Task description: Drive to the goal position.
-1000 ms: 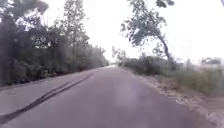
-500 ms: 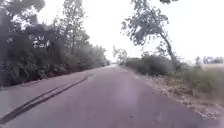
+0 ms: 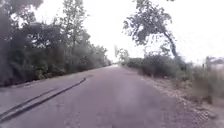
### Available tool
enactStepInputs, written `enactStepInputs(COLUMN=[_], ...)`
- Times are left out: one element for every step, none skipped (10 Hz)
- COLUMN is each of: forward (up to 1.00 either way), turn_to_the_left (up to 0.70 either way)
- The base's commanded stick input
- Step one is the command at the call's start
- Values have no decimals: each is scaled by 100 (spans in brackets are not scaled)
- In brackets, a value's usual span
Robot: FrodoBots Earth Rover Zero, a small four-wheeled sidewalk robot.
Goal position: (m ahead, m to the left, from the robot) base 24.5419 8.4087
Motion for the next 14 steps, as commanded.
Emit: enactStepInputs(forward=[100,100,100,100,100,100,100,100,100,100,100,100,100,100], turn_to_the_left=[0,0,0,0,0,0,-31,-38,-26,-8,0,0,0,0])
